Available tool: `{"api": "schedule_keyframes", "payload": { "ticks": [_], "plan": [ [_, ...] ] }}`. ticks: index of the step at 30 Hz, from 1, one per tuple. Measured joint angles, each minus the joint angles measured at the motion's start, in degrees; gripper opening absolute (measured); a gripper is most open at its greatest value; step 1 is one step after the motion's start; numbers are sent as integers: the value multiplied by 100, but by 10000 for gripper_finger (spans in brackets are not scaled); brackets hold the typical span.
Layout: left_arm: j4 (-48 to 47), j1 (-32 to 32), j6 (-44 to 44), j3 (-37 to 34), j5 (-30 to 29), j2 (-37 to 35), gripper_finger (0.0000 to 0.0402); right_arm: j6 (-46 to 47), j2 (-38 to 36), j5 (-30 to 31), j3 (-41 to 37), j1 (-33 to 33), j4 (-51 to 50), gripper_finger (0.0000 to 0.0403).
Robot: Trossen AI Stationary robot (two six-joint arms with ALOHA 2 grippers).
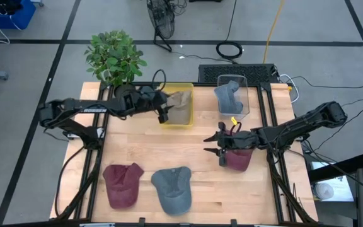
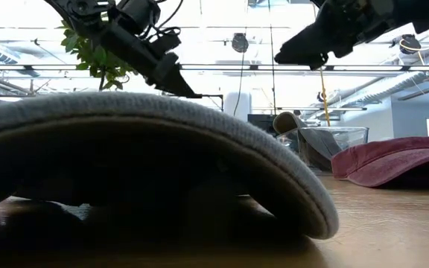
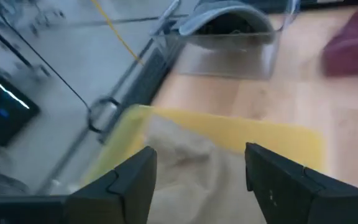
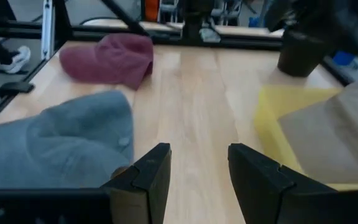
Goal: Pick & Place hat
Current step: Adjust the yellow bin on the table
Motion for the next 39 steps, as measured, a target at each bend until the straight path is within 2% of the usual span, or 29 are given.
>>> {"api": "schedule_keyframes", "payload": {
  "ticks": [4, 11, 13, 15, 16, 24, 30, 39],
  "plan": [
    [-460, -319, -679, 2, -241, -56, 216, -244, 0, -2, 0, -120, 340, 146],
    [-1370, -490, -1456, -2, -2722, -49, 165, -543, 0, 0, 0, -352, 594, 146],
    [-1403, -348, -1562, -2, -3196, -47, 150, -602, 0, -4, 0, -416, 618, 146],
    [-1343, -90, -1597, -2, -3317, -32, 136, -618, 0, -4, 0, -477, 652, 146],
    [-1300, 68, -1597, 0, -3260, 17, 129, -616, 0, -4, 0, -500, 662, 146],
    [-1003, 1362, -1548, -13, -1459, 575, 87, -582, 0, -27, 0, -511, 676, 146],
    [-453, 1722, -1565, 3, -404, 989, 72, -287, 0, -42, 0, -508, 502, 146],
    [-387, 1696, -1513, 1, -310, 1330, 65, 121, 0, -47, 0, -501, 305, 146]
  ]
}}
